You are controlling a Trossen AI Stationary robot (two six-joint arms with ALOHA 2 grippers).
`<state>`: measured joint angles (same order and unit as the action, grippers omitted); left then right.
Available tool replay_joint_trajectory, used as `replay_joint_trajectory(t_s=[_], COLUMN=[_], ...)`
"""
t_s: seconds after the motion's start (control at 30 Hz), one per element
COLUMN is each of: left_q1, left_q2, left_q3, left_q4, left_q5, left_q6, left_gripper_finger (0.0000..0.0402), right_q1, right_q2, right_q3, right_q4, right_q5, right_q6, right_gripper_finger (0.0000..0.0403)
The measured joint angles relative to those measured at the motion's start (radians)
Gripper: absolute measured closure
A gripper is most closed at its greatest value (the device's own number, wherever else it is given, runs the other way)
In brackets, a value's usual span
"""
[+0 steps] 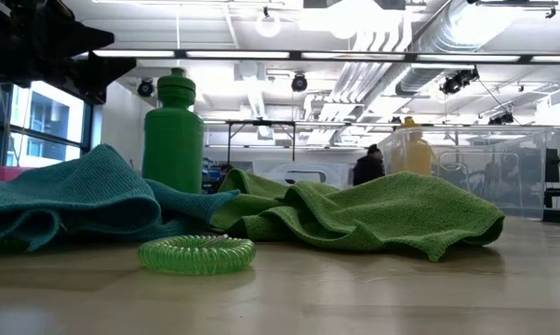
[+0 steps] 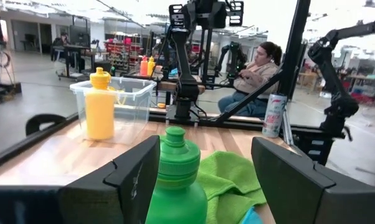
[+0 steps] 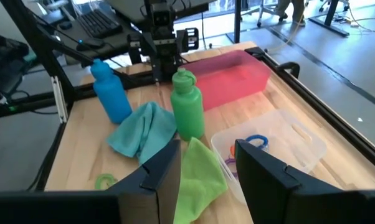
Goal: Pick & Place Sports Items
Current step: Put the blue microfiber towel into the red bin
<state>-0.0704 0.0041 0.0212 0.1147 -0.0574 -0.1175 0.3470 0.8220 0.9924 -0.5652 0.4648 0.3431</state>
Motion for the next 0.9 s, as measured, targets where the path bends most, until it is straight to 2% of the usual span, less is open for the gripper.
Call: replay_joint_trajectory(t_s=[0.13, 0.5, 0.67, 0.77, 0.9], left_q1=[0.000, 0.000, 0.000, 0.000, 0.000], left_q2=[0.000, 0.000, 0.000, 0.000, 0.000], left_q3=[0.000, 0.000, 0.000, 0.002, 0.012], left_q4=[0.010, 0.053, 0.059, 0.059, 0.059], left_q5=[0.000, 0.001, 0.001, 0.001, 0.000], left_q6=[-0.129, -0.502, -0.571, -0.612, -0.644], left_gripper_finger=[0.0152, 0.0152, 0.0152, 0.0152, 0.0152], right_q1=[0.000, -0.002, -0.002, -0.010, -0.031], right_q2=[0.033, 0.186, 0.291, 0.361, 0.403], right_q3=[0.001, 0.002, 0.002, 0.002, -0.003], right_q4=[0.001, 0.014, 0.091, 0.126, 0.167], right_q5=[0.003, 0.000, 0.029, 0.110, 0.096], right_q6=[-0.008, -0.172, -0.037, -0.054, -0.052], right_gripper_finger=[0.0261, 0.0261, 0.0261, 0.0261, 0.0261])
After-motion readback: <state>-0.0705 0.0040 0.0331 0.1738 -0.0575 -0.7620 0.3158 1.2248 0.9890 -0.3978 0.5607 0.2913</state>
